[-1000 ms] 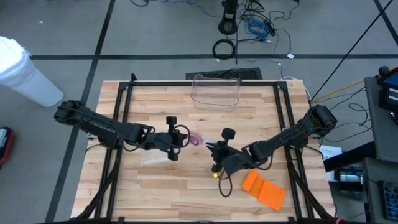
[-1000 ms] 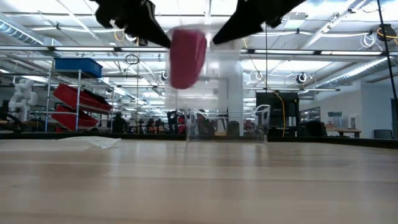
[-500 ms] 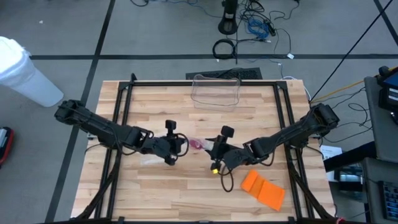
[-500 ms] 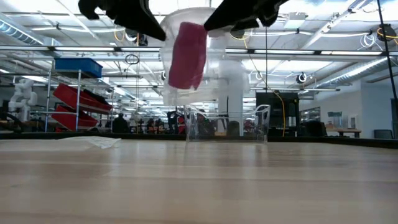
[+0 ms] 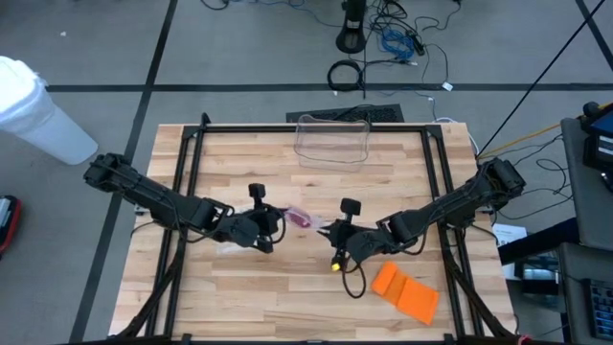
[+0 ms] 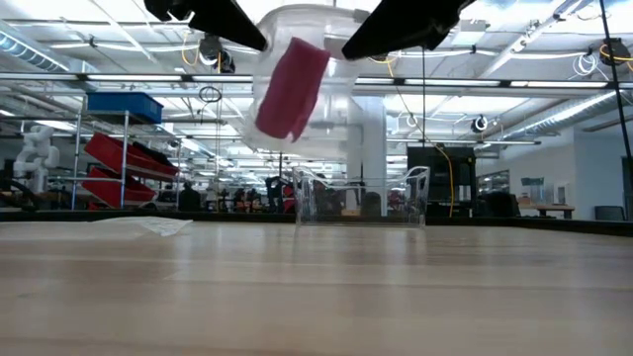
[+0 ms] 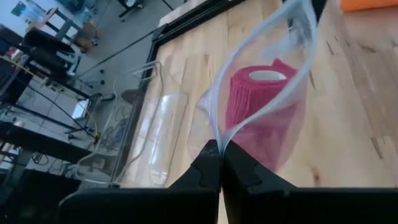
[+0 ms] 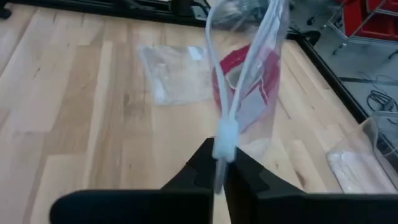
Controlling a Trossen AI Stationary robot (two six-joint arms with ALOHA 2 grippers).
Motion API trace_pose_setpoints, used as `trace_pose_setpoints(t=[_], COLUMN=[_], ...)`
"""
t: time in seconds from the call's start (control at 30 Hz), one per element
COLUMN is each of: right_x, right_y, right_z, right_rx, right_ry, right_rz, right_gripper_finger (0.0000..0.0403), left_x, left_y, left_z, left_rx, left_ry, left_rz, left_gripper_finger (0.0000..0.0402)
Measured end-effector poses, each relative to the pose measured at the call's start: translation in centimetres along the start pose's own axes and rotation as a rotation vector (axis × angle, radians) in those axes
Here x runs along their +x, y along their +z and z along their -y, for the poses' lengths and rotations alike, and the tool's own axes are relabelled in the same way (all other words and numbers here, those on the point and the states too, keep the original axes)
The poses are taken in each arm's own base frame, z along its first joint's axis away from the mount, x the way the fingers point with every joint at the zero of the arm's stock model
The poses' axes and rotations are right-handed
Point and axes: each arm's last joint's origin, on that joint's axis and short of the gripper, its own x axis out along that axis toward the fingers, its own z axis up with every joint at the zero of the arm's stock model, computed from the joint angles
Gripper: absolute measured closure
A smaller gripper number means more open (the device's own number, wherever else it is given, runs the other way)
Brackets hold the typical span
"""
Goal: Roll bandage
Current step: Close the zip bag
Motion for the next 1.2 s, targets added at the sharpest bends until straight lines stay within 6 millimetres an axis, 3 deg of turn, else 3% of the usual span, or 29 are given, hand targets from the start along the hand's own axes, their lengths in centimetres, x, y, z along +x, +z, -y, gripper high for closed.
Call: trace_pose_setpoints(t=[0.47, 0.57, 0.83, 0.97, 1.2], right_x=[0.2, 0.1, 0.8, 1.7, 3.0], right_y=[0.0, 0.5, -0.3, -0.6, -1.1], right_z=[0.2, 0.6, 1.3, 2.2, 2.0], right_rx=[0.047, 0.150, 0.229, 0.288, 0.303], right_ry=[-0.003, -0.178, -0.162, -0.137, -0.067], right_rz=[-0.005, 0.077, -0.001, -0.049, -0.081], right_gripper_finger=[0.0403, 0.0403, 0.0403, 0.0403, 0.0403], left_x=[1.2, 1.0, -0.1, 1.5, 4.8], left_y=[0.0, 0.5, 1.4, 1.1, -1.4], left_z=[-0.6, -0.8, -0.1, -1.0, -2.6], left_rx=[-0.093, -0.142, -0.113, -0.122, -0.163], left_ry=[0.085, 0.181, 0.269, 0.181, 0.180], left_rz=[0.020, 0.052, 0.103, 0.099, -0.013], left_gripper_finger=[0.0383, 0.0382, 0.0375, 0.0332, 0.0194])
